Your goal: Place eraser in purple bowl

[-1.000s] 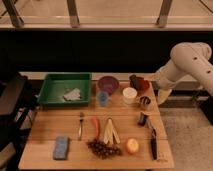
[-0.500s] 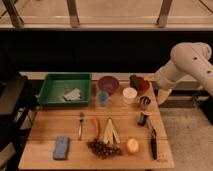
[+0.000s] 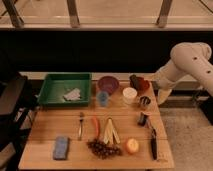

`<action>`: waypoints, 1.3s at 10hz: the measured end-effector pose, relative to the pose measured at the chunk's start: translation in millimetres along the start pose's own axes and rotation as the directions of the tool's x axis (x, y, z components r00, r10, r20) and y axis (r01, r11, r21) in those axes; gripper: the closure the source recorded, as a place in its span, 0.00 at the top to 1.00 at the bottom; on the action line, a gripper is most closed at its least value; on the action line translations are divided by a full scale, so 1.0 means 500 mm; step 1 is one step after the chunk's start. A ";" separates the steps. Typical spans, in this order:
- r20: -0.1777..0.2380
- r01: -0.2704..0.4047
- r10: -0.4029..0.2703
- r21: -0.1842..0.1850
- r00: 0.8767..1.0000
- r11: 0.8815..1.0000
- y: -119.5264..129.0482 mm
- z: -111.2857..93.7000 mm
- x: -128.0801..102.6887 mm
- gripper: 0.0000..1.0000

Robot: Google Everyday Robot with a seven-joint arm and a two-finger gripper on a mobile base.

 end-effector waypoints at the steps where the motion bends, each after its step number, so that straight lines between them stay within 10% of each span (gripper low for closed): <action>1: 0.000 0.000 0.000 0.000 1.000 1.000 0.000 0.000 0.000 0.80; 6: 0.003 -0.004 0.004 0.003 1.000 1.000 -0.001 -0.001 0.001 0.80; 8: -0.008 -0.106 0.106 0.019 0.994 0.994 -0.012 0.013 0.028 0.80; 11: -0.005 -0.406 0.406 0.038 0.914 0.913 -0.076 0.069 0.092 0.80; 13: 0.014 -0.607 0.607 0.057 0.794 0.793 -0.117 0.123 0.141 0.80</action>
